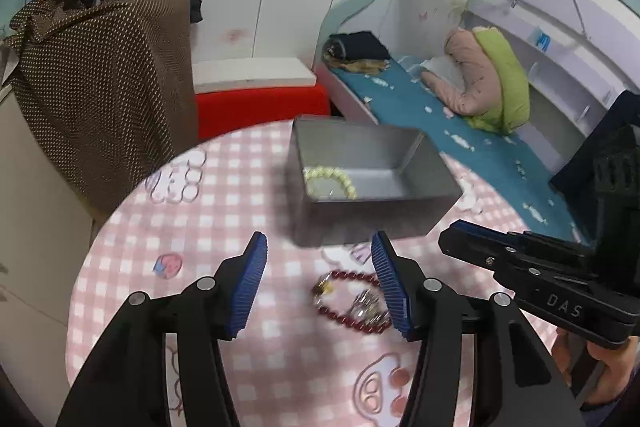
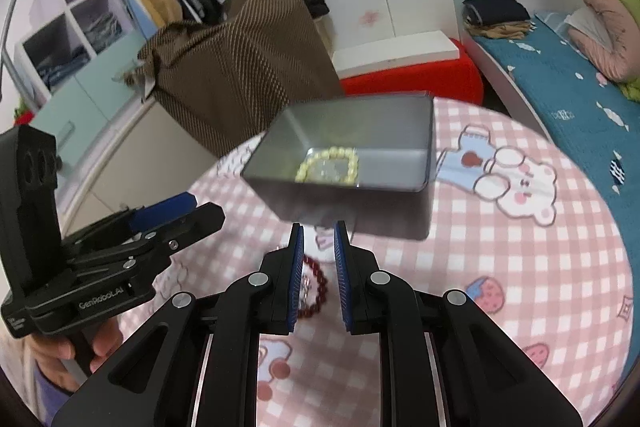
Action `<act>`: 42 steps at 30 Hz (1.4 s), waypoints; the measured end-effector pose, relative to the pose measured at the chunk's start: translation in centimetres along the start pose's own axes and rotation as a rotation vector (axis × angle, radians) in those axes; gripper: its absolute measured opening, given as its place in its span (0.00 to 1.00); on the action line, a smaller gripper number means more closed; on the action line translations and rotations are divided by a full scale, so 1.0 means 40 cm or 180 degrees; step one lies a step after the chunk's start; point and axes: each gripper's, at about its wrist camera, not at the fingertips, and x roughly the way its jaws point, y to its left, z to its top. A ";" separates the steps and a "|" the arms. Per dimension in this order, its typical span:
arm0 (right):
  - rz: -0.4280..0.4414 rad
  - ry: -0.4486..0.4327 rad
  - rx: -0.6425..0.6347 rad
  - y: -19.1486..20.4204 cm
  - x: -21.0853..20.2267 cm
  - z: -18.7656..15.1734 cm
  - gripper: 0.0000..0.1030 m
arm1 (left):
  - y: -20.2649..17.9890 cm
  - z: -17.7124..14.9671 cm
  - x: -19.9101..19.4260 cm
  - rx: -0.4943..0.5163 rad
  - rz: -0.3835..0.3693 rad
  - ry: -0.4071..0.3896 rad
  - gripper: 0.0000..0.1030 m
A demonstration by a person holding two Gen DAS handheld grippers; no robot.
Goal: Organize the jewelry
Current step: 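Move both tools back toward the dark red bead bracelet, then grasp the dark red bead bracelet with the left tool while the right tool grasps the silver chain charm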
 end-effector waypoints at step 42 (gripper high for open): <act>-0.0053 0.0272 -0.0031 0.011 0.095 -0.129 0.17 | 0.012 -0.059 0.025 -0.0094 -0.0344 -0.0021 0.06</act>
